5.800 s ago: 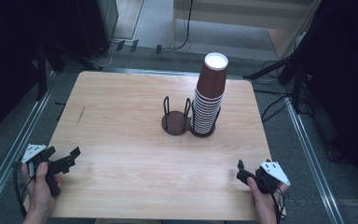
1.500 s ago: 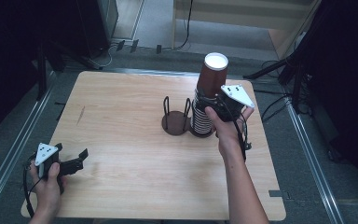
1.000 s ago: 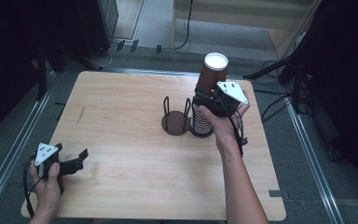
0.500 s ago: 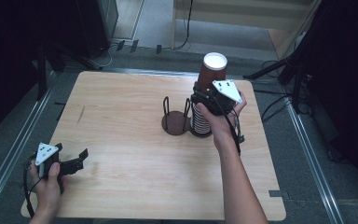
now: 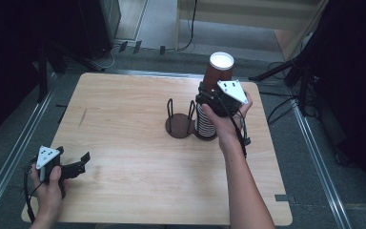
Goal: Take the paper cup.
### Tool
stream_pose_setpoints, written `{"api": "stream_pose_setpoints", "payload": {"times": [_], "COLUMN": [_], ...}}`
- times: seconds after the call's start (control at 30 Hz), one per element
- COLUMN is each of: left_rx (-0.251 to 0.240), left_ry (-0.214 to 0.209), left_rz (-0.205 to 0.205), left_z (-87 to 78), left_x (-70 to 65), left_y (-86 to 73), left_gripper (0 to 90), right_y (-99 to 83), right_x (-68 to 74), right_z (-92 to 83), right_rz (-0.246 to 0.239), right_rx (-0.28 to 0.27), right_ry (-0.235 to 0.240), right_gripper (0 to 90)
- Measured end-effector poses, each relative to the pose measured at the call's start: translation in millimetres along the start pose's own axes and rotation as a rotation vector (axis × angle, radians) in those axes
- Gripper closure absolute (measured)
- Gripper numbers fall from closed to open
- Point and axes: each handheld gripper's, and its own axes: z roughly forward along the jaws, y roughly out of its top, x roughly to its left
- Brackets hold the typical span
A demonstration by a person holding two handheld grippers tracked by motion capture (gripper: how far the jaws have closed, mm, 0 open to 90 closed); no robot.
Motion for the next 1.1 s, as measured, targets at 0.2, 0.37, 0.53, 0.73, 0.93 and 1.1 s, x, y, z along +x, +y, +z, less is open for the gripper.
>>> {"api": "stream_pose_setpoints", "payload": {"times": [0.2, 0.37, 0.53, 0.73, 0.93, 1.1], "left_rx": [0.001, 0.001, 0.001, 0.0, 0.0, 0.002], "left_ry": [0.0, 0.001, 0.002, 0.002, 0.002, 0.002], "left_rz": [0.003, 0.003, 0.007, 0.005, 0.005, 0.006], "left_z": [-0.1, 0.0, 0.0, 0.3, 0.5, 0.6], "left_x": [-0.2, -0.1, -0.3, -0.3, -0.6, -0.6], "left_y": [0.0, 0.1, 0.1, 0.1, 0.1, 0.2], "left_gripper": [0.0, 0.0, 0.0, 0.0, 0.0, 0.0], "right_y": [11.9, 27.2, 35.9, 51.2, 66.8, 81.5], "right_x": [0.5, 3.1, 4.2, 3.4, 0.5, -4.3], "right_z": [-2.3, -4.5, -5.5, -9.0, -16.6, -27.3], "right_rz": [0.001, -0.011, -0.008, -0.002, 0.001, 0.005], "right_rx": [-0.021, -0.038, -0.048, -0.07, -0.107, -0.137], "right_ry": [0.001, -0.008, -0.013, -0.001, 0.01, 0.013], "right_gripper": [9.6, 9.7, 9.7, 9.7, 9.7, 9.7]}}
